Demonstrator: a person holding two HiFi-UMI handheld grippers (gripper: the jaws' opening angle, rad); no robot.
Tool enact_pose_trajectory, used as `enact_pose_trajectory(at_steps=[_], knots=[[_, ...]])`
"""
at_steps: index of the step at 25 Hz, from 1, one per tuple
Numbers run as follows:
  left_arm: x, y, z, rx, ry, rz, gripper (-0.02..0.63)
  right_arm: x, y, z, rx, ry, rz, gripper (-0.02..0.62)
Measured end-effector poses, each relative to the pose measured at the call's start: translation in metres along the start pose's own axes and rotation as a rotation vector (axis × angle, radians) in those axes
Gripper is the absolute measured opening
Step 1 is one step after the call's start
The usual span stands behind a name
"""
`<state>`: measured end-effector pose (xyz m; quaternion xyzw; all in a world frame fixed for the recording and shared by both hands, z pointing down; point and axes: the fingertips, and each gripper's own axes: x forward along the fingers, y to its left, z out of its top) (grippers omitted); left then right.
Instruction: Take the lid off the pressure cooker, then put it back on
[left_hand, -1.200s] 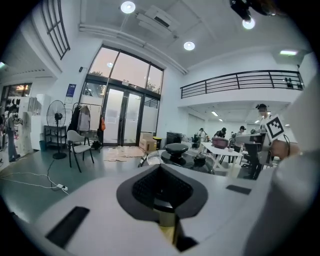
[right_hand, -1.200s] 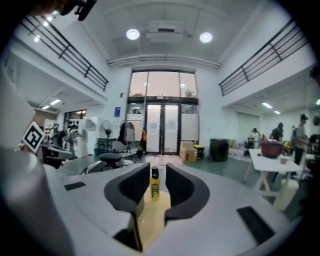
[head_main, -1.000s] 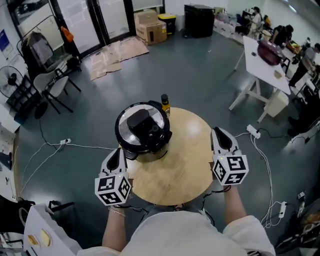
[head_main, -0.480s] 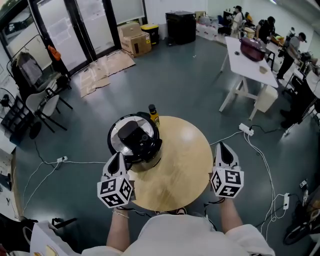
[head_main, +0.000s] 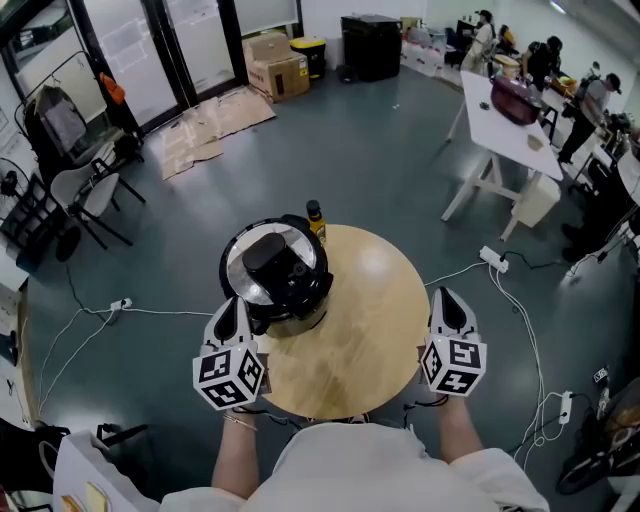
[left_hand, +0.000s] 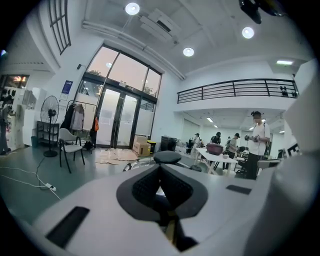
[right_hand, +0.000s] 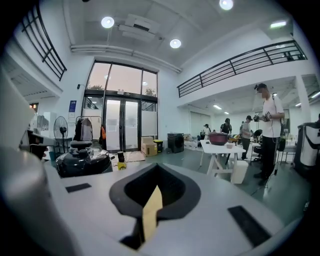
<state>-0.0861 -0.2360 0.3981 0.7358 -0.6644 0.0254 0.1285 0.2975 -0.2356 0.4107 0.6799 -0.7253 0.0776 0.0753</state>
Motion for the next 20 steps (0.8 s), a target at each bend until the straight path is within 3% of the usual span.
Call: enact_pose_trajectory(at_steps=[20], knots=[[0.013, 0.015, 0.0, -0.026, 0.005, -0.004, -0.011, 0.011, 0.012, 0.004, -0.009, 0.006, 0.021, 0.0]])
